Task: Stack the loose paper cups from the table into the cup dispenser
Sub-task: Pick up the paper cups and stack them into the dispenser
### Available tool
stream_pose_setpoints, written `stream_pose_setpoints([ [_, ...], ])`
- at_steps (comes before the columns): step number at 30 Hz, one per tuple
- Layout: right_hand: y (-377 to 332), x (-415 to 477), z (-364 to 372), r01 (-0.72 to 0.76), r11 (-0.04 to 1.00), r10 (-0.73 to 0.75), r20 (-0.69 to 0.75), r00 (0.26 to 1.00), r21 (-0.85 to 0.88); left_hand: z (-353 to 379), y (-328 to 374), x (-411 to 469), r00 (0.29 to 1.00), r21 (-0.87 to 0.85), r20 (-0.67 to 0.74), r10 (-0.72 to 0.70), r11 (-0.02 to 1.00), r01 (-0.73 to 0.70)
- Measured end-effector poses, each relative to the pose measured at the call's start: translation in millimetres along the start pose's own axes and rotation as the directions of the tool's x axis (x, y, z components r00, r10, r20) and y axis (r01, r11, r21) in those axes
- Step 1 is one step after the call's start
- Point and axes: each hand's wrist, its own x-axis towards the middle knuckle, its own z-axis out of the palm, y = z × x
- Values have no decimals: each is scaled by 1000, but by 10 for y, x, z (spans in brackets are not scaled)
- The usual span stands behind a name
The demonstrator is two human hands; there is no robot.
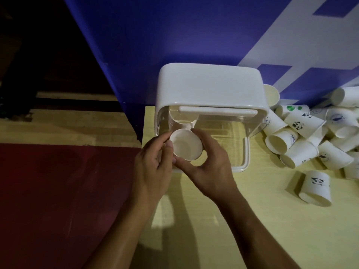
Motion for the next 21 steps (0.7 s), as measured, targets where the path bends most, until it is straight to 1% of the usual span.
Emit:
stream_pose_setpoints([
  [3,101,7,60,-1,998,2,7,1000,-64,38,-102,32,1000,63,1,-9,998,9],
  [7,191,3,134,-29,990,33,30,999,-135,74,-204,48,999,144,38,-23,989,17],
  [13,271,-20,195,-71,991,76,43,996,-114,76,-257,50,996,200,80,-47,979,30],
  [16,244,-43,181,-66,988,74,56,996,-138,73,-221,51,994,209,81,-67,977,48],
  [18,218,-122,72,-79,985,91,70,993,-151,41,-117,-24,999,215,42,-26,976,16],
  [19,217,-191,-13,-102,983,113,70,991,-150,28,-37,-87,1000,204,14,27,979,-30],
  [21,296,-396,-219,-133,977,140,34,990,-165,51,147,-224,985,182,-3,175,968,-171],
])
